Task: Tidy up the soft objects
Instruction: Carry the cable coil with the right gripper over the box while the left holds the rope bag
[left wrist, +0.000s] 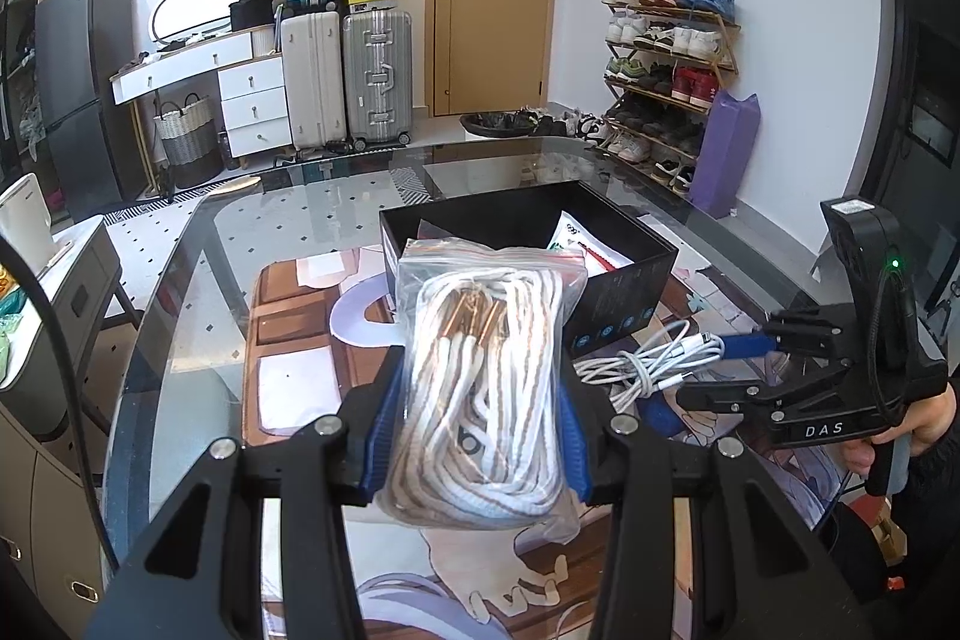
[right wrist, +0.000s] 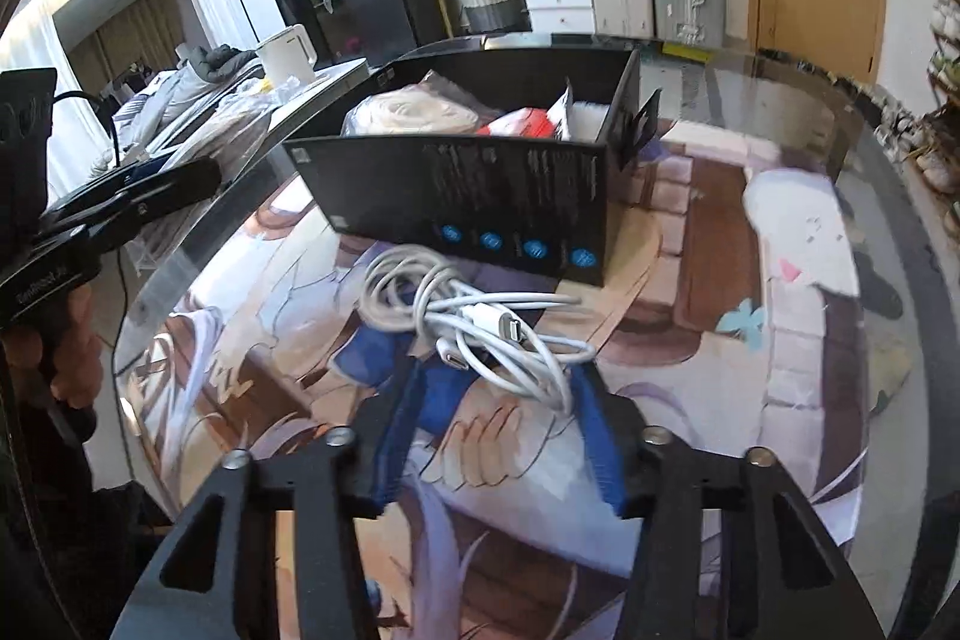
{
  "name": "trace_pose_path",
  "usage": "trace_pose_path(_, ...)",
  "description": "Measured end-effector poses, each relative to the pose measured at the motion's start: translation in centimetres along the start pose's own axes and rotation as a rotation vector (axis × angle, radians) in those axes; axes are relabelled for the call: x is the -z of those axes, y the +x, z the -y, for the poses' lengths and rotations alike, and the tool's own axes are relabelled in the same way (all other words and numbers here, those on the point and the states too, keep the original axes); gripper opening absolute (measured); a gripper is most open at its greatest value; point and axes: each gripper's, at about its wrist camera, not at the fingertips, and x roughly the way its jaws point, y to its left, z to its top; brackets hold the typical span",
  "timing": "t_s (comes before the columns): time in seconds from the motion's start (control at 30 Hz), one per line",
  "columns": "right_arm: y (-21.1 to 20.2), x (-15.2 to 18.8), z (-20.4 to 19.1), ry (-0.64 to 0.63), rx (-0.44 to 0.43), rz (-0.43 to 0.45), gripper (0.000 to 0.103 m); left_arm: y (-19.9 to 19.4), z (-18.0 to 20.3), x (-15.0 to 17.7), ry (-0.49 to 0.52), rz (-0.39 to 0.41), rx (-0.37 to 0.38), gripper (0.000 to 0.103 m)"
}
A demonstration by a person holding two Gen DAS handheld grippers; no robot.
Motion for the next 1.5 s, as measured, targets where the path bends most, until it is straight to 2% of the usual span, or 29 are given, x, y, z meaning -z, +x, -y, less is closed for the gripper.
trace_pose_path(0.07, 0.5, -0.3, -0.1, -0.018, 0.027, -0.009, 0.068, 0.0, 0.0, 0.0, 0.002, -0.001, 0.002, 0.044)
trace_pose_path(0.17, 1.1, -0.8, -0.2, -0.055, 0.026, -0.02, 0.069, -0.1, 0.1, 0.0, 0.003, -0.001, 0.002, 0.044)
trace_pose_path(0.27, 1.7, -1.4, -0.6, -0.095, 0.029, -0.026, 0.081, -0.1, 0.0, 0.1, 0.001, -0.002, -0.001, 0.044)
trace_pose_path(0.43, 2.1, -2.2, -1.5, -0.16, -0.031, -0.029, 0.081, -0.2, -0.3, 0.0, -0.006, -0.001, -0.003, 0.044)
trace_pose_path(0.73, 1.6, -0.6, -4.7, -0.322, -0.123, -0.068, 0.08, -0.2, -0.3, 0.0, -0.008, -0.002, -0.001, 0.044)
trace_pose_path(0.93, 3.3, -1.5, -5.3, -0.323, -0.099, -0.084, 0.08, -0.1, -0.3, 0.0, -0.01, 0.0, -0.002, 0.044)
trace_pose_path(1.07, 4.9, -2.0, -5.5, -0.308, -0.054, -0.101, 0.06, -0.2, -0.5, 0.0, -0.018, 0.002, -0.005, 0.044)
trace_pose_path(1.17, 5.0, -2.2, -5.6, -0.294, -0.059, -0.085, 0.05, -0.2, -0.6, 0.0, -0.023, 0.005, -0.008, 0.044)
trace_pose_path(1.43, 3.0, -1.2, -6.0, -0.296, -0.075, -0.013, 0.036, -0.2, -0.7, -0.1, -0.023, 0.007, -0.009, 0.044)
trace_pose_path(1.47, 2.4, -1.1, -5.9, -0.289, -0.083, -0.008, 0.026, -0.3, -0.8, -0.2, -0.023, 0.008, -0.008, 0.044)
trace_pose_path(1.5, 2.0, -1.0, -5.8, -0.286, -0.073, 0.001, 0.024, -0.3, -0.7, -0.2, -0.022, 0.009, -0.007, 0.044)
